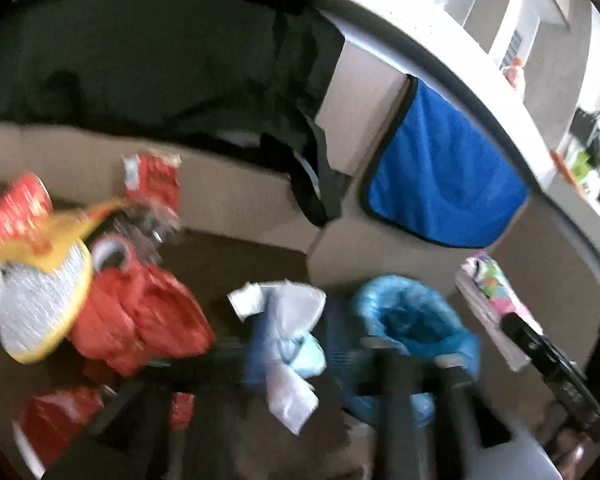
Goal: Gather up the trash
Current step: 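Open the right gripper to drop the tissue pack while the left drops the tissue, then move both open grippers back to the trash pile on the table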
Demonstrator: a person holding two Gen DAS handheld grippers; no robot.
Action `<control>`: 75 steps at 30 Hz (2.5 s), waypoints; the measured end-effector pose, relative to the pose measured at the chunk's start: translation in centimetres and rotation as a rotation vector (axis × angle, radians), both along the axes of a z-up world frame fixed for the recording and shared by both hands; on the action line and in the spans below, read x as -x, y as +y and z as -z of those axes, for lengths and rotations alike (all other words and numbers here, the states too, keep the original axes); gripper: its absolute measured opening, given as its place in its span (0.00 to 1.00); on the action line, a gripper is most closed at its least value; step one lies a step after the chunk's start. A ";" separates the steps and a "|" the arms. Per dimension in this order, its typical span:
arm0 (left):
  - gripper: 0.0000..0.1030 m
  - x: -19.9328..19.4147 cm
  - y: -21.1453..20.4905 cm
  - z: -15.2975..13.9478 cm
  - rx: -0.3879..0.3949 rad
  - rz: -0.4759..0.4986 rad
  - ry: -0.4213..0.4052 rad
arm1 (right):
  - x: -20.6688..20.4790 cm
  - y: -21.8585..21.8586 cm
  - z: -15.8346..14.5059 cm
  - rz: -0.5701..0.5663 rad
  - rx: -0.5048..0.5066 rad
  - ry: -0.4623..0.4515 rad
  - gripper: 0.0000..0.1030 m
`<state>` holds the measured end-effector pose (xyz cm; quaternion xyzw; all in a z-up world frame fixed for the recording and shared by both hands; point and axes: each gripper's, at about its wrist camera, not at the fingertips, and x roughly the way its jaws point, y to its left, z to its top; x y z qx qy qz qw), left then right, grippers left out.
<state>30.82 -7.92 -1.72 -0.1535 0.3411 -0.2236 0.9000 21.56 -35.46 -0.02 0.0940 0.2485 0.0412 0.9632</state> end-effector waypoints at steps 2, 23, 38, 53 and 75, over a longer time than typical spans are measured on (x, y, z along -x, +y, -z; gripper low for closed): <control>0.67 0.3 -0.4 1.3 0.005 0.006 0.004 | -0.2 -0.1 0.4 -0.003 -0.008 0.008 0.42; 0.40 0.4 -4.9 1.8 -0.223 -0.070 -0.025 | -0.2 -0.2 2.9 0.030 -0.007 0.027 0.43; 0.40 1.0 -14.8 -2.5 -0.163 0.162 -0.110 | 1.0 -6.2 -0.9 0.127 0.057 -0.035 0.43; 0.71 -4.1 -16.1 0.2 -0.023 0.291 0.025 | -1.1 -10.4 1.3 0.181 -0.006 -0.038 0.69; 0.71 5.0 11.6 -5.2 -0.263 -0.180 -0.172 | 0.6 4.5 -1.8 -0.058 0.061 -0.059 0.69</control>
